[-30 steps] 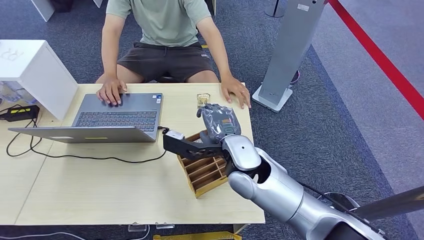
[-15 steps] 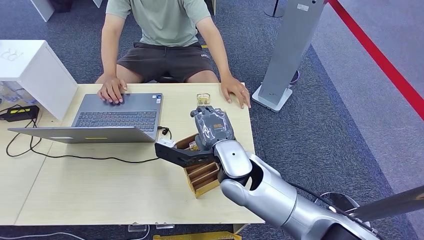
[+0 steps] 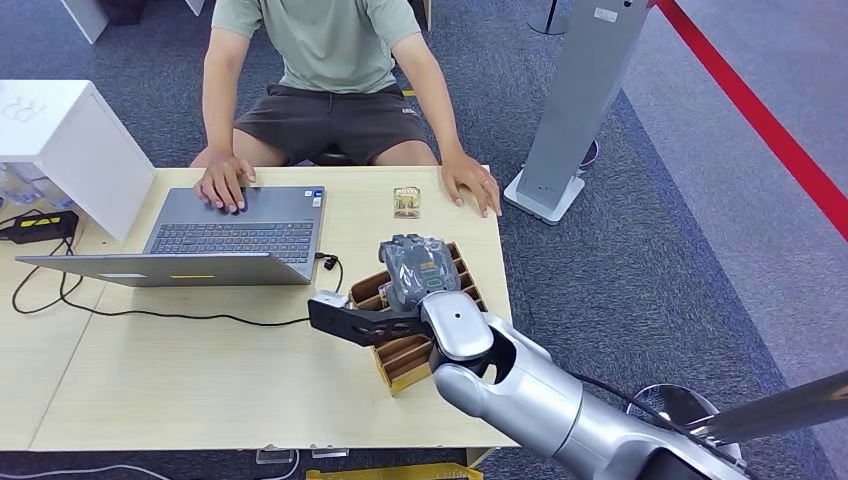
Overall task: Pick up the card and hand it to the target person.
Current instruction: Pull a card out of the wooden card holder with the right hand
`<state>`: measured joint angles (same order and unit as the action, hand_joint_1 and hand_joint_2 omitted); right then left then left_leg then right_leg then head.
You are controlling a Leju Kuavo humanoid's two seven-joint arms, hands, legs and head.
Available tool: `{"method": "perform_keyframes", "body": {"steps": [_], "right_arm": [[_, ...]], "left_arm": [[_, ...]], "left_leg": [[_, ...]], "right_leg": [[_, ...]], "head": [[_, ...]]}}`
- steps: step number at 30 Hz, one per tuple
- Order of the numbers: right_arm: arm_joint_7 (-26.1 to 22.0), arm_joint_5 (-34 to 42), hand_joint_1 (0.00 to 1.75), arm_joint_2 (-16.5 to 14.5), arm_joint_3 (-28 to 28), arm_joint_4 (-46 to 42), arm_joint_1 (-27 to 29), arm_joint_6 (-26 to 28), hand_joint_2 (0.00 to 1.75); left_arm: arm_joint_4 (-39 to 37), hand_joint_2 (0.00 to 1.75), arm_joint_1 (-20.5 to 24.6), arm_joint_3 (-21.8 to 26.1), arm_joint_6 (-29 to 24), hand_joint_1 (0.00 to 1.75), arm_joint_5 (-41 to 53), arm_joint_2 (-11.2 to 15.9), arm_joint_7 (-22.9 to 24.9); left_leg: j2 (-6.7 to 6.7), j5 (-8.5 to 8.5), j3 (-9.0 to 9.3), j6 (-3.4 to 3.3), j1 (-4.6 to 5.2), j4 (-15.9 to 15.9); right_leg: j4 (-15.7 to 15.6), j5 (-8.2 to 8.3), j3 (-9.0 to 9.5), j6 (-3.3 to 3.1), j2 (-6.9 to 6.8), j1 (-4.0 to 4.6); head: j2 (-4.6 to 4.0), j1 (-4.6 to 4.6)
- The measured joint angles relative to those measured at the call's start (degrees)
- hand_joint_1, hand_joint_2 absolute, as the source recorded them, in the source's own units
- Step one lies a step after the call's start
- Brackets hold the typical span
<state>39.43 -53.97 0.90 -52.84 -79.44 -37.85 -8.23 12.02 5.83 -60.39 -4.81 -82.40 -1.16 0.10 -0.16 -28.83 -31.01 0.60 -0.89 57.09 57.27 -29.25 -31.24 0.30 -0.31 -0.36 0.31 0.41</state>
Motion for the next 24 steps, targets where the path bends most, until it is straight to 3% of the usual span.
{"method": "perform_keyframes", "body": {"steps": [11, 17, 24], "right_arm": [[-0.55, 0.70, 0.86, -1.03, -0.54, 5.73, 0.09, 0.72, 1.75], [-0.55, 0.66, 1.03, -1.19, -0.62, 7.33, 0.31, 1.23, 1.75], [-0.55, 0.63, 0.97, -1.26, -0.63, 8.50, 0.56, 1.37, 1.75]], "left_arm": [[0.00, 0.00, 0.01, 0.00, 0.01, 0.00, 0.04, -0.08, 0.43], [0.00, 0.00, 0.01, -0.10, 0.05, 0.00, 0.09, -0.15, 0.56], [0.00, 0.00, 0.00, -0.34, 0.21, 0.00, 0.11, -0.15, 0.75]], "left_leg": [[0.00, 0.00, 0.00, 0.00, 0.00, 0.00], [0.00, 0.00, 0.01, 0.00, 0.00, 0.00], [0.00, 0.00, 0.01, 0.00, 0.00, 0.00]], "right_leg": [[0.00, 0.00, 0.00, 0.00, 0.00, 0.00], [0.00, 0.00, 0.00, 0.00, 0.00, 0.00], [0.00, 0.00, 0.00, 0.00, 0.00, 0.00]], "head": [[0.00, -0.01], [0.00, 0.04], [0.00, 0.02]]}}
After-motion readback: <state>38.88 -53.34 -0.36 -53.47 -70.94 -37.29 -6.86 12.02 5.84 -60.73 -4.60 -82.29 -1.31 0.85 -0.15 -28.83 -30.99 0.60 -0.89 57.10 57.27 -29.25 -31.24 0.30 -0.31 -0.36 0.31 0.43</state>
